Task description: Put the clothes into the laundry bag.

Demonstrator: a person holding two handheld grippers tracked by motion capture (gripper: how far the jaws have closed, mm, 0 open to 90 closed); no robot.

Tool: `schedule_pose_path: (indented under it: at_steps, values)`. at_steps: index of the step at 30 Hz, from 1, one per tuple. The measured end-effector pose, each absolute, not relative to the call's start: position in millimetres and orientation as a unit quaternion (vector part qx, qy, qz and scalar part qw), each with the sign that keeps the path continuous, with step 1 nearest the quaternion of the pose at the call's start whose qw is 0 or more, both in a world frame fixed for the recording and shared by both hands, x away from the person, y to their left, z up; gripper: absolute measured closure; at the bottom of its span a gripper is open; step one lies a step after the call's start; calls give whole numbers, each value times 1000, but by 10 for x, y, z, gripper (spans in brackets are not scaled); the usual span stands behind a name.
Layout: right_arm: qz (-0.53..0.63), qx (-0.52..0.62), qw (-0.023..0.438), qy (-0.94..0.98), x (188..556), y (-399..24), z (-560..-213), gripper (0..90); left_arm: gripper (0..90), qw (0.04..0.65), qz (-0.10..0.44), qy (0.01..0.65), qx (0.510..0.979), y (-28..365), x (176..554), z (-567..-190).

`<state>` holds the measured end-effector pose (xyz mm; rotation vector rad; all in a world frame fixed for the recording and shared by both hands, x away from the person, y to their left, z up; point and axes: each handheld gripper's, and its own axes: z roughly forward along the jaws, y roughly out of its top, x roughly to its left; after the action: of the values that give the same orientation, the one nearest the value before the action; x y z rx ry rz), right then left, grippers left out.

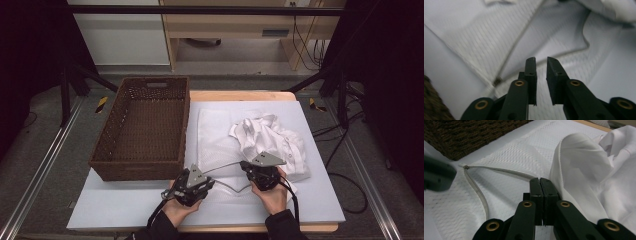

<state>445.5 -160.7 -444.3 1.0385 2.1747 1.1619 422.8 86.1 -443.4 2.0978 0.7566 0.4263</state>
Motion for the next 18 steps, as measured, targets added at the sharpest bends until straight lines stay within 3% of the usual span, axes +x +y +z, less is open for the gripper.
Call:
schedule_pose_path:
  at_steps: [6,10,12,16,18]
  values:
    - [433,380,227,785,4464,-1628,-4441,895,624,417,169,296,843,549,4620,-4265]
    - [439,382,226,781,4467,-1646,-4432,895,620,413,150,278,854,325,4788,-4343]
    - [444,383,223,779,4469,-1654,-4432,895,655,406,143,273,860,237,4833,-4397]
    - [446,381,221,779,4466,-1667,-4436,893,884,403,128,268,866,206,4875,-4452]
    - [445,381,220,780,4461,-1671,-4437,886,889,410,121,272,862,223,4869,-4431]
